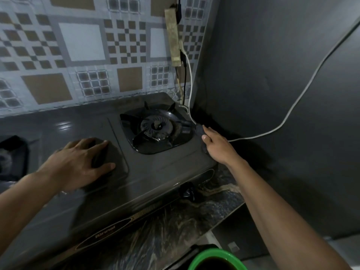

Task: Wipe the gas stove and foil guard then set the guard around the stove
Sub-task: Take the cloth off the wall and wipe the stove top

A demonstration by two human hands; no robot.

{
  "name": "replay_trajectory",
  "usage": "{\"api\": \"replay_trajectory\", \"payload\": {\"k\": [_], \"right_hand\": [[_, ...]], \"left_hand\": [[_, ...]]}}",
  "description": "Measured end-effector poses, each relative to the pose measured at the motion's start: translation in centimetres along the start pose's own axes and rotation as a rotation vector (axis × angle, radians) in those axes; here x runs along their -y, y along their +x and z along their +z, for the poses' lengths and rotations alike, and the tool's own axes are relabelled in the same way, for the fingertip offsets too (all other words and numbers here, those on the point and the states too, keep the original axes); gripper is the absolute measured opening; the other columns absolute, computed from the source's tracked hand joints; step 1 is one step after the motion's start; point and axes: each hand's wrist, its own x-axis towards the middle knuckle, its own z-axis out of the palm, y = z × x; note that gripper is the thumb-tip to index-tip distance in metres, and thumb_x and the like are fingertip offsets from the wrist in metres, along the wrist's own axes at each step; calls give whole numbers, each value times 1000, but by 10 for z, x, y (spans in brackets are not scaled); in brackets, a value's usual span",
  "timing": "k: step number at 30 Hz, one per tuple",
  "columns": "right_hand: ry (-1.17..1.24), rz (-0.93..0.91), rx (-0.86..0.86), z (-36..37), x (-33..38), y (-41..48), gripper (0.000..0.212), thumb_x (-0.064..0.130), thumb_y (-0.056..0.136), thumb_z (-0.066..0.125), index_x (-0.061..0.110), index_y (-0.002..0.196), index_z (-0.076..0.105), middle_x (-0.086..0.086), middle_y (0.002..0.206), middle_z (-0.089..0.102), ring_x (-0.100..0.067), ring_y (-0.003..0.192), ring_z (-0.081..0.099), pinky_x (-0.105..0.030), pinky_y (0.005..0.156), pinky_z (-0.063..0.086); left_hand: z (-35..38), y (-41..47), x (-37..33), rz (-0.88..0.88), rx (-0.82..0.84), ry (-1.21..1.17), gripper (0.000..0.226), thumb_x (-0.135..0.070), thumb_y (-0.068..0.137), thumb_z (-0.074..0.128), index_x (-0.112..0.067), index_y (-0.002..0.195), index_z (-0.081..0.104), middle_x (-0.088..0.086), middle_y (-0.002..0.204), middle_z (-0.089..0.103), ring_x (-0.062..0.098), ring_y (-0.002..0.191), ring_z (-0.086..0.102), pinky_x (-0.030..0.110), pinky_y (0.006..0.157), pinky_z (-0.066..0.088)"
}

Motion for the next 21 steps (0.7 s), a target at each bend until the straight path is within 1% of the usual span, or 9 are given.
{"api": "replay_trajectory", "payload": {"k": [2,4,6,8,11,13,16,21], "right_hand": [[93,21,14,-2,-3,17,48,35,106,34,32,154,29,7,161,28,-16,148,24,-28,114,21],[169,39,53,-3,-1,37,46,37,105,35,36,151,34,9,157,35,-14,145,30,-30,116,24],[272,52,119,-2,5,59,45,39,103,37,36,147,42,10,152,44,-13,141,37,-36,118,27],[324,38,163,2,9,83,42,34,103,40,33,145,47,9,149,47,-11,138,41,-37,118,29],[340,14,189,2,23,116,40,21,106,42,23,145,48,3,147,48,-12,135,42,-26,114,28],[326,0,217,5,33,138,41,16,106,42,17,147,46,-1,148,47,-13,135,42,-26,115,28],[268,-2,269,10,48,168,42,21,106,41,23,148,44,2,151,44,-15,140,38,-32,118,26],[200,45,267,10,81,204,44,32,106,39,33,150,39,2,156,35,-23,144,32,-34,117,25]], "left_hand": [[1,0,-1,-2,-2,20,117,-100,52,-2,-46,154,11,-7,164,16,26,148,22,49,112,35],[2,2,1,-3,-25,22,114,-100,53,-1,-48,154,11,-9,164,16,24,148,22,49,113,34],[1,2,2,-8,-29,11,110,-100,56,2,-49,153,11,-10,164,16,23,148,22,49,113,34],[1,2,2,-12,-39,2,106,-99,59,5,-49,153,11,-9,164,18,23,148,23,49,113,34],[-1,0,-5,-10,-59,23,104,-96,63,9,-47,154,15,-9,162,23,23,146,26,48,113,33],[-1,-3,-5,-15,-75,30,103,-96,65,12,-45,154,19,-8,161,27,24,145,29,47,113,34],[-4,-2,-3,-20,-63,17,99,-94,68,17,-45,154,19,-10,160,26,21,146,27,46,113,33],[-12,5,1,-49,-69,-51,89,-88,72,29,-46,151,26,-11,154,35,21,141,34,45,109,37]]}}
